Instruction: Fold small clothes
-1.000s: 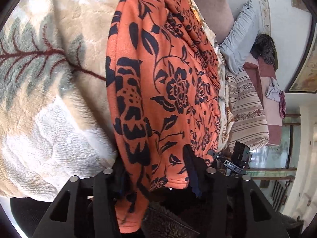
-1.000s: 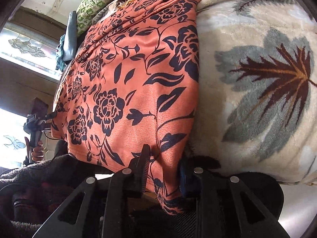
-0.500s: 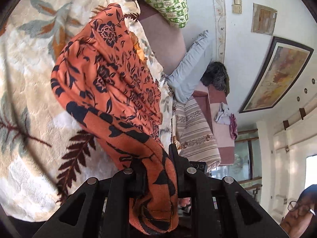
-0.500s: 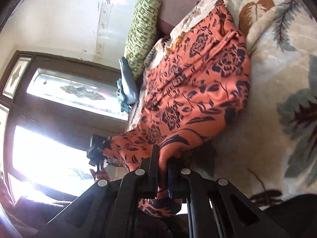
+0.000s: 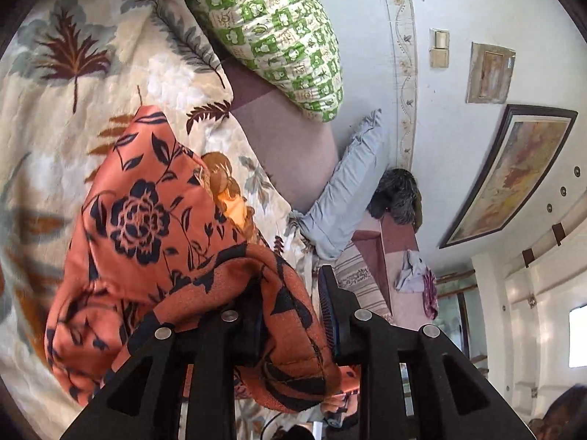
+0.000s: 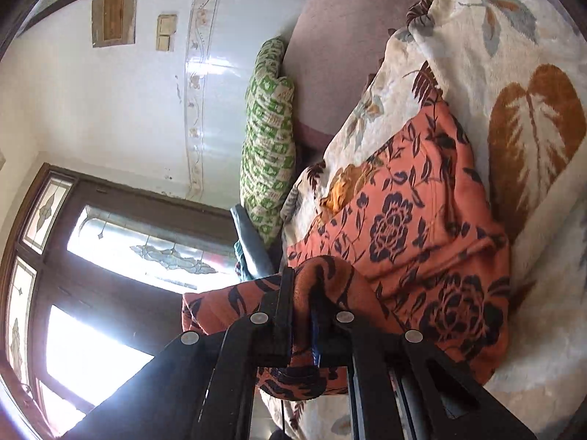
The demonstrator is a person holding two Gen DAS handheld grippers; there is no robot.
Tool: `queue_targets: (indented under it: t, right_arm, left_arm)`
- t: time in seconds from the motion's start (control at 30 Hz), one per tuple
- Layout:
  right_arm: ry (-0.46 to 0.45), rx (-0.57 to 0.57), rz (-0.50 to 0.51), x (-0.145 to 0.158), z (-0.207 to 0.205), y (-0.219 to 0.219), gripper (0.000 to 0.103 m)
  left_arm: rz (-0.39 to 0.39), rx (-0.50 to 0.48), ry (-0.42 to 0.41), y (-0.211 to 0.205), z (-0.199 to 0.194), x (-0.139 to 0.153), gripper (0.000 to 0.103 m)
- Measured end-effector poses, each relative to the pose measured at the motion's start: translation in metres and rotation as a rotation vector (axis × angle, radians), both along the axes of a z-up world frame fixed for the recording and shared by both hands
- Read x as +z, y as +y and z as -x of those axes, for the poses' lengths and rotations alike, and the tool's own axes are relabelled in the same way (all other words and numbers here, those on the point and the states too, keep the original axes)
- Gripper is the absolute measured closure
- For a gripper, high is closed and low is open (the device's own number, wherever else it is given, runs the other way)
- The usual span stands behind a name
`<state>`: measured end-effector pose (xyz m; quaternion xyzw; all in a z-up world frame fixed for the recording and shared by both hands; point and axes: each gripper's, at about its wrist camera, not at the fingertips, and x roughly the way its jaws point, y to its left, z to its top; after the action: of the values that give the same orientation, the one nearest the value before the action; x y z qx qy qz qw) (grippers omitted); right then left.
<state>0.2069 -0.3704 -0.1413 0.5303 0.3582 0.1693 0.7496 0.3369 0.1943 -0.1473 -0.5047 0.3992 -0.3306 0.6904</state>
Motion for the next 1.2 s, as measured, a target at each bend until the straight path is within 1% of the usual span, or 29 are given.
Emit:
queue_targets:
  t: [0.1, 0.2, 0.3, 0.37, 0.4, 0.43, 0.47, 0.5, 0.53, 0.57, 0.6, 0.63, 0.7, 0.73, 0.8, 0.87, 0.9, 0.97, 1.03, 1.07, 1.1, 1.13, 1.17, 1.2]
  right_arm:
    - [0.053, -0.066, -0.003, -0.024, -0.032, -0.017, 0.094]
    - [0.149, -0.137, 0.019, -0.054, -0.057, -0.031, 0.093]
    - [0.239, -0.19, 0.036, -0.081, -0.068, -0.04, 0.093]
    - [0.26, -0.201, 0.02, -0.089, -0.07, -0.04, 0.092]
    - [0.259, -0.203, 0.006, -0.088, -0.069, -0.041, 0.091]
    - [0.248, -0.207, -0.006, -0.084, -0.067, -0.043, 0.084]
    - [0.229, -0.217, -0.011, -0.078, -0.064, -0.047, 0.075]
    - [0.203, -0.233, -0.015, -0.07, -0.059, -0.051, 0.069]
    - [0.173, -0.261, -0.022, -0.061, -0.052, -0.058, 0.058]
    - [0.136, -0.299, -0.038, -0.053, -0.045, -0.065, 0.051]
    - [0.096, -0.327, -0.054, -0.045, -0.039, -0.071, 0.049]
    - [0.068, -0.335, -0.045, -0.037, -0.034, -0.074, 0.047]
    - [0.068, -0.309, 0.041, -0.027, -0.034, -0.07, 0.046]
    - [0.078, -0.273, 0.083, -0.025, -0.037, -0.064, 0.045]
    - [0.107, -0.185, 0.14, -0.026, -0.05, -0.046, 0.045]
    - [0.123, -0.133, 0.221, -0.028, -0.063, -0.025, 0.046]
    - [0.124, -0.114, 0.242, -0.031, -0.069, -0.018, 0.046]
    - [0.123, -0.089, 0.252, -0.038, -0.08, -0.007, 0.046]
    - [0.128, -0.075, 0.261, -0.046, -0.09, -0.001, 0.046]
    - [0.134, -0.072, 0.268, -0.05, -0.096, 0.001, 0.046]
    - [0.145, -0.077, 0.288, -0.054, -0.1, 0.003, 0.046]
    - [0.153, -0.08, 0.311, -0.058, -0.105, 0.002, 0.047]
    - [0.159, -0.079, 0.328, -0.062, -0.108, 0.001, 0.05]
    - [0.164, -0.079, 0.337, -0.064, -0.111, 0.0, 0.051]
  left_arm:
    - [-0.04, 0.038, 0.057, -0.002, -0.04, -0.013, 0.076]
    - [-0.056, 0.089, 0.159, 0.003, -0.07, -0.036, 0.074]
    - [-0.027, 0.131, 0.268, 0.005, -0.091, -0.061, 0.07]
    - [0.034, 0.149, 0.312, 0.007, -0.096, -0.07, 0.066]
    - [0.063, 0.151, 0.318, 0.008, -0.098, -0.07, 0.062]
    - [0.081, 0.149, 0.305, 0.008, -0.097, -0.064, 0.058]
    - [0.088, 0.144, 0.277, 0.008, -0.097, -0.057, 0.049]
    - [0.087, 0.143, 0.246, 0.009, -0.096, -0.048, 0.041]
    - [0.095, 0.146, 0.218, 0.01, -0.093, -0.039, 0.037]
    - [0.112, 0.145, 0.185, 0.011, -0.091, -0.03, 0.035]
    - [0.123, 0.141, 0.155, 0.011, -0.09, -0.024, 0.03]
    - [0.117, 0.137, 0.135, 0.01, -0.086, -0.016, 0.023]
    - [0.076, 0.108, 0.114, 0.001, -0.082, -0.008, 0.018]
    - [0.053, 0.081, 0.111, -0.008, -0.083, -0.008, 0.018]
    - [0.012, 0.026, 0.131, -0.028, -0.086, -0.014, 0.018]
    - [-0.021, -0.032, 0.157, -0.049, -0.092, -0.023, 0.018]
    - [-0.041, -0.055, 0.167, -0.062, -0.096, -0.027, 0.018]
    - [-0.085, -0.088, 0.175, -0.09, -0.109, -0.031, 0.018]
    - [-0.153, -0.11, 0.184, -0.114, -0.123, -0.036, 0.019]
    - [-0.191, -0.107, 0.188, -0.124, -0.134, -0.038, 0.019]
    - [-0.216, -0.083, 0.198, -0.128, -0.146, -0.04, 0.02]
    - [-0.212, -0.051, 0.207, -0.127, -0.156, -0.043, 0.021]
    - [-0.195, -0.01, 0.22, -0.123, -0.167, -0.045, 0.021]
    - [-0.155, 0.036, 0.239, -0.116, -0.178, -0.048, 0.021]
